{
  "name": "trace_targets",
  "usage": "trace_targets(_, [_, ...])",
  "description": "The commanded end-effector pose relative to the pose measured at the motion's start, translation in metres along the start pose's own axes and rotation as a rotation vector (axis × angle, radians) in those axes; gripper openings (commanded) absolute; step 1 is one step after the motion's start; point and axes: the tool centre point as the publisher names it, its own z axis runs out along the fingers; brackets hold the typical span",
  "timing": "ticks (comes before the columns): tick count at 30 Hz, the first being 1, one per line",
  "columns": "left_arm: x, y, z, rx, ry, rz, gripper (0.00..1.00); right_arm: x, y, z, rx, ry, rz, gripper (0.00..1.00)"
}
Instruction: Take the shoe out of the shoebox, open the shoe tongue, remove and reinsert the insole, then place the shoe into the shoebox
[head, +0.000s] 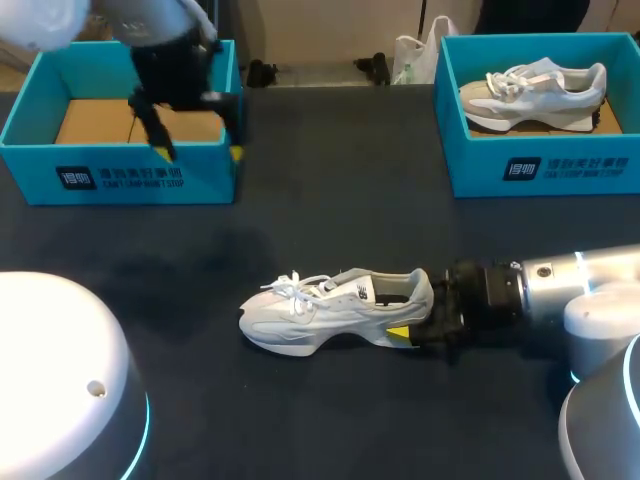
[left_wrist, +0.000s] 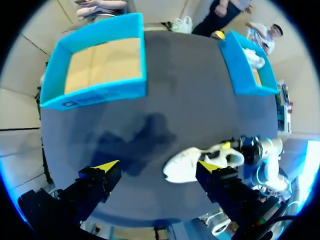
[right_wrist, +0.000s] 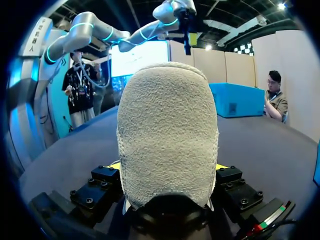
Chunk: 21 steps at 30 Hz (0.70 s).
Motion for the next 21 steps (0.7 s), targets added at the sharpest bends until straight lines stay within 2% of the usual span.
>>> trace_targets(1, [0.045, 0.021, 0.014, 0.020, -0.034, 0.015, 1.00, 0.001, 0.001, 0.003, 0.007, 0.001, 0.001, 0.00])
trace_targets(5, [0.075, 0.037, 0.024, 0.011, -0.039, 0.008, 1.00, 0.001, 0.001, 0.003, 0.007, 0.001, 0.001, 0.00])
trace_targets(9, [0.103, 0.053, 0.034, -0.032, -0.026, 0.007, 1.00, 0.001, 0.001, 0.003, 0.007, 0.001, 0.001, 0.00])
trace_targets(21, [0.103, 0.053, 0.034, -0.032, -0.026, 0.007, 1.00, 0.001, 0.001, 0.003, 0.007, 0.001, 0.001, 0.00])
